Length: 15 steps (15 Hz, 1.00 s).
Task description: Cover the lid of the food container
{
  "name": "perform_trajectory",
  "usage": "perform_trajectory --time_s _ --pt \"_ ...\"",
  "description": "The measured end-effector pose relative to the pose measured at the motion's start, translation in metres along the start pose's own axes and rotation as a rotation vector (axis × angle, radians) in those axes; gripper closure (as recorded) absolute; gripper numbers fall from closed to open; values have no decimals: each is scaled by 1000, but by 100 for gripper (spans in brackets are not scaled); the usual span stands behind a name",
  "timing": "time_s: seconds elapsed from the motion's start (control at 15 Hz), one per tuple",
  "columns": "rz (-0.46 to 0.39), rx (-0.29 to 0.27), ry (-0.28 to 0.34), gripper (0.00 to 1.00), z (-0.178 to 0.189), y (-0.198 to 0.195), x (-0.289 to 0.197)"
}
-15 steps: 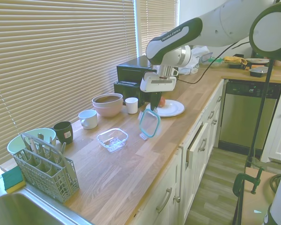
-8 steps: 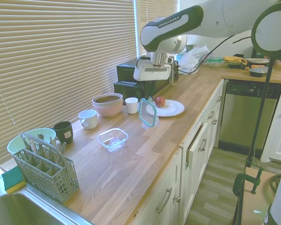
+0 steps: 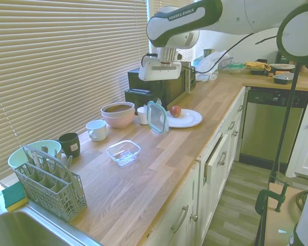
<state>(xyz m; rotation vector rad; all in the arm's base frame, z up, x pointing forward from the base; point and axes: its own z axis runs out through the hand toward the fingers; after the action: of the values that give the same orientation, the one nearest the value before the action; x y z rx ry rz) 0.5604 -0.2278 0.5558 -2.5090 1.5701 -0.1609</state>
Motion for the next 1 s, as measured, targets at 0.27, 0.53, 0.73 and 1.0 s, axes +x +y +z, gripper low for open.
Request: perform_trajectory --time_s 0.27,0.53,0.73,1.0 --pt "-20 -13 1 100 -7 -23 -19" --pt "-26 -37 -1 100 6 -37 -21" --pt "-25 -53 -8 100 14 -45 -20" --pt "-25 -70 -10 100 18 -58 -21"
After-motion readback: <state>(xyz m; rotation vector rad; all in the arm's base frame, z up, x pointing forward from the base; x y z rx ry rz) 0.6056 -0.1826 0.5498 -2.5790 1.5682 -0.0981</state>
